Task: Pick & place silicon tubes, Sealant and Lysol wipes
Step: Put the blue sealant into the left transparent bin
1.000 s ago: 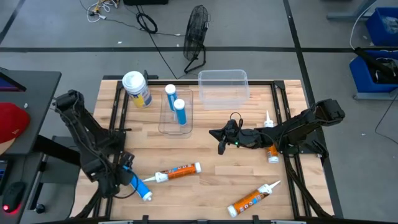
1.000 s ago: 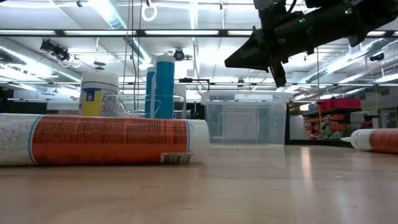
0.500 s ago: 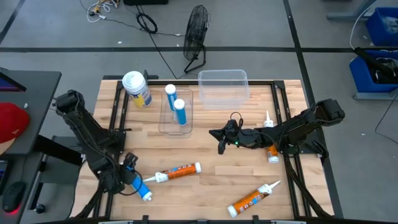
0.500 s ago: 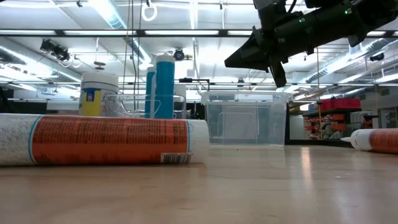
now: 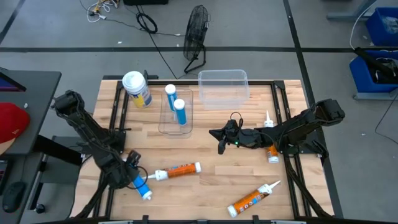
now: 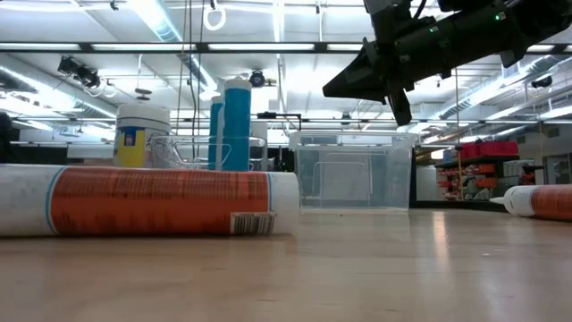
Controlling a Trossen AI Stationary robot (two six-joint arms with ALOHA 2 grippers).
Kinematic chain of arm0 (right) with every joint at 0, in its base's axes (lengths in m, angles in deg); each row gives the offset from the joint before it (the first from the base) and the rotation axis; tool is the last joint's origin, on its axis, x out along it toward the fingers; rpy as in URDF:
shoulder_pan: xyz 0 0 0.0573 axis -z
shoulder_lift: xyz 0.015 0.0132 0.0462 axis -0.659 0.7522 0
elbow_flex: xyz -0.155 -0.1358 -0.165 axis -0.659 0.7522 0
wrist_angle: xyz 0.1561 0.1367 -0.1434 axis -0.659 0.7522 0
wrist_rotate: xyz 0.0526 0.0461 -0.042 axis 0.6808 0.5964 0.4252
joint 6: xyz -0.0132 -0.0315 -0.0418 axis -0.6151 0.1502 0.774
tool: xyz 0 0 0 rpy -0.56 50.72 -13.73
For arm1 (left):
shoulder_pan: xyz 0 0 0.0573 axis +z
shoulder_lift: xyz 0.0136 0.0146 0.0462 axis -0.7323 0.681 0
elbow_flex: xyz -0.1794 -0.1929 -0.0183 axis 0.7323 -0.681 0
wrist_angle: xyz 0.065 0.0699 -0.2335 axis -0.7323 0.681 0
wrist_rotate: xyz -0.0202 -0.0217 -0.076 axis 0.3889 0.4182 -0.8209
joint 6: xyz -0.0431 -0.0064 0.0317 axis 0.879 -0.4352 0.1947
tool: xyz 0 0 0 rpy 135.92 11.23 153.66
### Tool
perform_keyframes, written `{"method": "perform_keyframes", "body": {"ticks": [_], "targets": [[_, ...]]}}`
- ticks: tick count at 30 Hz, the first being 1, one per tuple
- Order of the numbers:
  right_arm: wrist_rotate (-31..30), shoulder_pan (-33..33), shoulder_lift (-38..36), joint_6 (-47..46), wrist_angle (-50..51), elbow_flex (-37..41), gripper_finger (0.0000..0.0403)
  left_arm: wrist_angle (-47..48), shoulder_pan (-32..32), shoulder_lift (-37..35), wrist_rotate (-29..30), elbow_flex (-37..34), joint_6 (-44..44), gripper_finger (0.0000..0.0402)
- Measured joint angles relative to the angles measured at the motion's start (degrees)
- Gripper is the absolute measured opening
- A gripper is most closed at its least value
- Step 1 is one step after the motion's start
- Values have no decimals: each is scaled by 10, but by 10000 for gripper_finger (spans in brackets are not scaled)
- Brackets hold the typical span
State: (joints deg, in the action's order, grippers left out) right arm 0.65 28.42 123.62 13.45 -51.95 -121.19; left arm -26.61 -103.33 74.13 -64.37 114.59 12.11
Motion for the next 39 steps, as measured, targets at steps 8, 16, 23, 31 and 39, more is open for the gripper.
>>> {"method": "perform_keyframes", "body": {"ticks": [8,16,23,31,39], "targets": [[0,0,0,2,0,0,6,-2,16,0,-3,-9,1,260],[0,0,0,2,0,0,6,-14,17,1,7,15,11,219],[0,0,0,2,1,0,6,-26,17,0,15,36,14,239],[2,-1,0,2,1,0,6,-44,18,0,71,36,22,217],[3,-1,0,-1,1,0,6,-70,18,0,83,36,34,217]]}}
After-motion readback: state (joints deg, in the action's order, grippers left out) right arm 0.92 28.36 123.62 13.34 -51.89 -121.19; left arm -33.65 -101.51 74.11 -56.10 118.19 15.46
